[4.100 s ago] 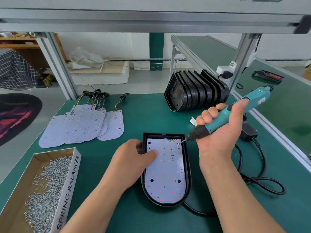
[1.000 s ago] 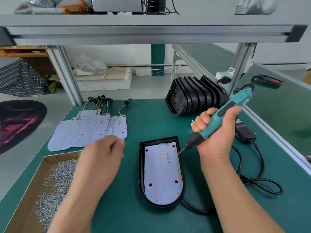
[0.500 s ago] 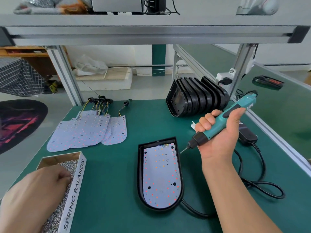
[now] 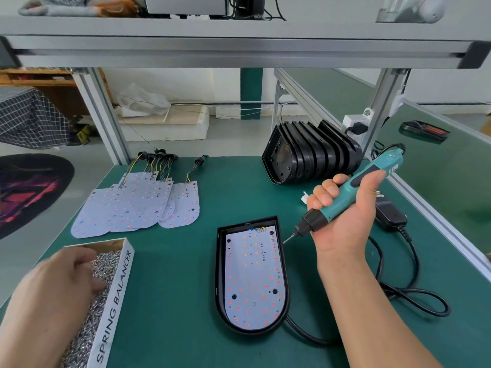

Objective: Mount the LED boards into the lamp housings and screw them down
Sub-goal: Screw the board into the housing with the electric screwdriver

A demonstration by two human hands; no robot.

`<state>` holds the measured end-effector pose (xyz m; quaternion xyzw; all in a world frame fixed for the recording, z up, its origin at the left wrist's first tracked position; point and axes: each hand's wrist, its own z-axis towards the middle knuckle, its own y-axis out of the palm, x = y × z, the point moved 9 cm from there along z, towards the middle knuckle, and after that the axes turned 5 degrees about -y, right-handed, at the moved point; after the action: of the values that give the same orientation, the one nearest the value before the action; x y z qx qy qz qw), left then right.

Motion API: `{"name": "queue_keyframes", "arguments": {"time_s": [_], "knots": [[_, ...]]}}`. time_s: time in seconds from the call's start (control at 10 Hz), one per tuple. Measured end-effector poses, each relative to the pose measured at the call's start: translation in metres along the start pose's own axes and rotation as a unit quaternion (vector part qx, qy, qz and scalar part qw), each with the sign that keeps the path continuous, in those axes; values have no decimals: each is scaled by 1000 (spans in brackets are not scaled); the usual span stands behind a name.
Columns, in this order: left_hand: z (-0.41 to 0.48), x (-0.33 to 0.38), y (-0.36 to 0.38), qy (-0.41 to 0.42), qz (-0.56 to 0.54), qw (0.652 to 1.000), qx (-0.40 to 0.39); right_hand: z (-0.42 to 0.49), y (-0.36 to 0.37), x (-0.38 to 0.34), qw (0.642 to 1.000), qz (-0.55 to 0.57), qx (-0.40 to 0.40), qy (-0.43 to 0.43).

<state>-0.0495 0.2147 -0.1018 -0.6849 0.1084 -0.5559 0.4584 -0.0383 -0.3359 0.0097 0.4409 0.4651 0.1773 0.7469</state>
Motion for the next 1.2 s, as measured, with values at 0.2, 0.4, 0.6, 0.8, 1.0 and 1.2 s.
{"name": "queue_keyframes", "arguments": {"time_s": [0.2,0.4,0.6,0.8,1.0,1.2], "knots": [[-30,44,-19,-3,-113,992,-51,-1,1,2,1000,-6,-5,3],[-54,74,-29,-2,-164,984,-67,-1,1,4,1000,-7,-5,9],[-64,75,-28,-30,-235,968,-86,-2,3,7,1000,-10,-1,13],[-47,68,-26,25,-149,987,-48,-5,6,10,1000,-16,-2,18],[-38,69,-7,126,144,981,-19,-5,6,12,999,-22,0,23],[-48,84,-10,122,154,980,-17,-5,6,13,999,-23,1,24]]}}
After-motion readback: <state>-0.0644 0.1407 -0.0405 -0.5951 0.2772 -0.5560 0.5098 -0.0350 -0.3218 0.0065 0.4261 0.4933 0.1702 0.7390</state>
